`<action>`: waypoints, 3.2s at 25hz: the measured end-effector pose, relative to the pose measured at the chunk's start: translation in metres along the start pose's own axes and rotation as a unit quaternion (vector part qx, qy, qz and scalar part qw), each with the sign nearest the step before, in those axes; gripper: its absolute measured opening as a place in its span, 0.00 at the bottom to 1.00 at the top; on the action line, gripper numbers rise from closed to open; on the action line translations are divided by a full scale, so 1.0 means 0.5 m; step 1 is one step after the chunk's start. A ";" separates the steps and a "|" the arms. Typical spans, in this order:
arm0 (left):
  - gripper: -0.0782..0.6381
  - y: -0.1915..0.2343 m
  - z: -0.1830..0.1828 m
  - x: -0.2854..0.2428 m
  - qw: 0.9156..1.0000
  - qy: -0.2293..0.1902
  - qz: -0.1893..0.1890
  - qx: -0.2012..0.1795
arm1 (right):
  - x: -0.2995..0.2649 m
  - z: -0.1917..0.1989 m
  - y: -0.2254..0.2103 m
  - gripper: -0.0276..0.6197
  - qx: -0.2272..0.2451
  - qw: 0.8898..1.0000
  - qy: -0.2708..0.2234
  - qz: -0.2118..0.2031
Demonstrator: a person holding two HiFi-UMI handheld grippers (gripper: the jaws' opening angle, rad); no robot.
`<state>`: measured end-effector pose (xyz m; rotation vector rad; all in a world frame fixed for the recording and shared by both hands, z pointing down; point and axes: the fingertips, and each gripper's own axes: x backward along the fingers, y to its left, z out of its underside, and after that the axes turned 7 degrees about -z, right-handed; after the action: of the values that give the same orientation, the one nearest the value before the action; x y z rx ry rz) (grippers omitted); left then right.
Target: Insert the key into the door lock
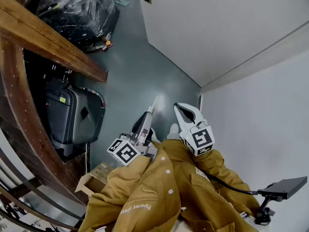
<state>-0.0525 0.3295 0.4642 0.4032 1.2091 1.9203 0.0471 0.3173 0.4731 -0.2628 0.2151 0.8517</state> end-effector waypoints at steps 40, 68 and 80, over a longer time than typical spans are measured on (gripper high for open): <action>0.14 0.072 -0.111 0.052 0.946 0.030 -0.076 -0.314 | -0.111 -0.019 0.057 0.05 -0.042 0.999 -0.025 0.018; 0.14 0.099 -0.398 -0.525 0.950 0.014 -0.100 -0.295 | -0.445 -0.232 -0.436 0.05 -0.045 0.998 -0.030 -0.041; 0.14 0.130 -0.540 -0.770 0.958 0.020 -0.094 -0.271 | -0.587 -0.315 -0.625 0.05 -0.053 0.997 -0.024 -0.041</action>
<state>-0.0153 -0.1435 0.4442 -0.0426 0.6682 1.9975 0.0848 -0.1376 0.4539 -0.3467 0.1137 0.7889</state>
